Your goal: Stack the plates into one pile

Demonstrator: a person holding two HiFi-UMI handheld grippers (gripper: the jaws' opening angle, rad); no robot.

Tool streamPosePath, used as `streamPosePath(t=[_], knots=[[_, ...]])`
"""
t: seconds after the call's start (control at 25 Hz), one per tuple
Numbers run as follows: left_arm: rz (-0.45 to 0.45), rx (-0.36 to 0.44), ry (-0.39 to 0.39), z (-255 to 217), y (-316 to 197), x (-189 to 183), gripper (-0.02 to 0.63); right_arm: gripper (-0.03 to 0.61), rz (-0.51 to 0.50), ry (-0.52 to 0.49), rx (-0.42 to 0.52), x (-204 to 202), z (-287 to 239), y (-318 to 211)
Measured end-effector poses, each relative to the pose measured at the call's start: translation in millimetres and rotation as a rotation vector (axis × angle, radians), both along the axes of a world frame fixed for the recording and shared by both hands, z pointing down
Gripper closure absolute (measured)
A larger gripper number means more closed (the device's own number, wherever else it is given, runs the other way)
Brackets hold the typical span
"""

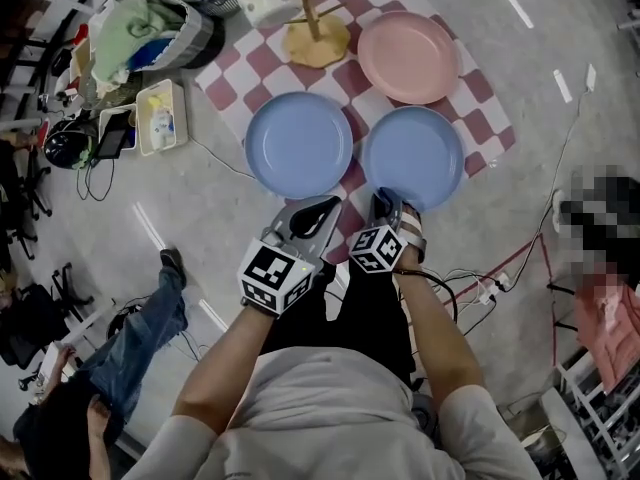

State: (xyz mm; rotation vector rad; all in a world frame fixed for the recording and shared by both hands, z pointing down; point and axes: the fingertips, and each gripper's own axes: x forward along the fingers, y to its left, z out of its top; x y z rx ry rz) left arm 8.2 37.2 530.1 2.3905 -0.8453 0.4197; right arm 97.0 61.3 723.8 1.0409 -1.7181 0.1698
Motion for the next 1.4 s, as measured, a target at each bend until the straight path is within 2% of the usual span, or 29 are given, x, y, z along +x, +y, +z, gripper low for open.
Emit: streamPosePath(t=[0.12,0.24,0.72,0.88,1.16,1.4], knots=[[0.0,-0.002,0.0,1.5,1.2,-2.6,0.607,0.538,-0.082,0.072,0.023,-2.5,-0.1,0.3],[-0.001,0.001,-0.001,0.3,1.0,-6.9,0.607,0.543,-0.112,0.097,0.037,-1.5,-3.7,0.5],[-0.01,0.05,0.025,-18.6,-4.7,-9.7,0.607,0.547,-0.103,0.12,0.078,17.0,-51.0,-3.5],[-0.016,0.069,0.043,-30.5,-8.0,-9.8,0.607,0.551,-0.102,0.128,0.125,18.8,-77.9,-9.5],[-0.054,0.092,0.06,-47.1,-9.8,-22.8,0.607,0.549,-0.199,0.094,0.188,-22.4,-113.7,-22.1],[-0.125,0.107,0.052,-52.3,-12.4,-57.2,0.607,0.548,-0.315,0.06,0.21,-80.0,-114.3,-27.4]])
